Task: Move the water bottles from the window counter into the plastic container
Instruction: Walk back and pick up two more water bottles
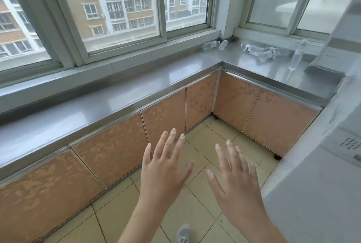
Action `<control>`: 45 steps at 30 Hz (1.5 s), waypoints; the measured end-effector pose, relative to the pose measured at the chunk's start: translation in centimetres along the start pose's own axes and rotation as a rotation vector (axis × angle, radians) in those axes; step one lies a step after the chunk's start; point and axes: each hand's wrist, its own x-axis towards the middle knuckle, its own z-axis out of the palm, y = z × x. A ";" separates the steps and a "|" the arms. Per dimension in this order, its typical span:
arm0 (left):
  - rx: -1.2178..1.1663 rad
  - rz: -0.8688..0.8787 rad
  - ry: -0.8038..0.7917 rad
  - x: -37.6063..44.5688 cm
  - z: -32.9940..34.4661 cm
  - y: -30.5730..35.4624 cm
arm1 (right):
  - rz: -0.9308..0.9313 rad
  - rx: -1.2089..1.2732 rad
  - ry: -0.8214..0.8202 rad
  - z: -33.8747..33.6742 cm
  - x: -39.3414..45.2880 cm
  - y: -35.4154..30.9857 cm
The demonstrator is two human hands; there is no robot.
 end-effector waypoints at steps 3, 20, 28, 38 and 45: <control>-0.024 0.035 -0.010 6.7 2.8 -1.0 | 0.039 -0.049 -0.023 0.9 6.2 0.8; -0.090 0.306 -0.072 38.0 17.6 4.6 | 0.292 -0.020 -0.030 3.9 34.2 12.5; -0.031 0.263 -0.099 51.9 23.6 7.7 | 0.246 0.054 -0.041 4.0 49.8 20.4; -0.034 0.250 -0.128 67.3 31.0 12.0 | 0.246 0.021 -0.078 4.4 64.7 28.3; -0.062 0.322 -0.131 80.5 38.1 14.5 | 0.317 -0.040 -0.073 6.1 76.7 33.6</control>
